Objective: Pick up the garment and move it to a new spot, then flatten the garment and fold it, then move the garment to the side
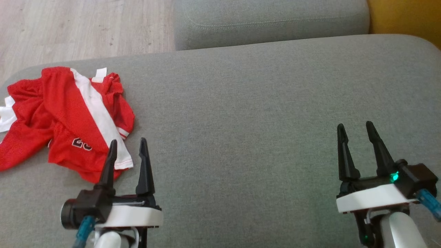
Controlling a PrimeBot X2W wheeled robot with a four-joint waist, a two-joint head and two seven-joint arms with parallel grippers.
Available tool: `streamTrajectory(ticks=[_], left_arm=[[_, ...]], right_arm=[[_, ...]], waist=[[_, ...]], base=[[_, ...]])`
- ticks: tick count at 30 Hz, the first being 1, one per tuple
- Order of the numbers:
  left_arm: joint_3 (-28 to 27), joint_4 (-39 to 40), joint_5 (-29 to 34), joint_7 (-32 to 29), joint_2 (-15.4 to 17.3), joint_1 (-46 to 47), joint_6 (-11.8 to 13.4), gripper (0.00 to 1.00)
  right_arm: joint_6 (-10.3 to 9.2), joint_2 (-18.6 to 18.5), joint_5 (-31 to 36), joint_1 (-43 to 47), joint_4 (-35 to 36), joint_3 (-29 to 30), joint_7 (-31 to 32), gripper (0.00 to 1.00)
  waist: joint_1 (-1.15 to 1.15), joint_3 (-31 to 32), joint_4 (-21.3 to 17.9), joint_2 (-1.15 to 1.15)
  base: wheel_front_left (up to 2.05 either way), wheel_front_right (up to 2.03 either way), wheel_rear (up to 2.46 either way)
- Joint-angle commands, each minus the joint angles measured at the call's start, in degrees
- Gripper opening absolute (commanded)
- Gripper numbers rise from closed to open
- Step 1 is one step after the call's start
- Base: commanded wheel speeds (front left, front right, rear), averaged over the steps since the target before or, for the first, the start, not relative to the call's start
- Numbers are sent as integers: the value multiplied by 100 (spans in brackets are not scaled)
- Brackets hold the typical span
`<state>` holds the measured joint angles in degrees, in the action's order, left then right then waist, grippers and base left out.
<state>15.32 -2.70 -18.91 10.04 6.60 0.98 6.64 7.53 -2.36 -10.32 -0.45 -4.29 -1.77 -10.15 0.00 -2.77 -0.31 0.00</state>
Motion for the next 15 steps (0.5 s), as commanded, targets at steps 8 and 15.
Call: streamTrajectory(ticks=[8, 15], left_arm=[[207, 134, 778, 227, 210, 280, 94, 100], [390, 58, 1100, 329, 222, 319, 52, 100]], right_arm=[[-4, -47, 894, -169, 345, -278, -218, 100], [-4, -49, 1187, -161, 401, -355, -319, 100]], waist=[[0, 6, -49, 0], [0, 14, -55, 0]], base=[[0, 0, 0], [0, 0, 0]])
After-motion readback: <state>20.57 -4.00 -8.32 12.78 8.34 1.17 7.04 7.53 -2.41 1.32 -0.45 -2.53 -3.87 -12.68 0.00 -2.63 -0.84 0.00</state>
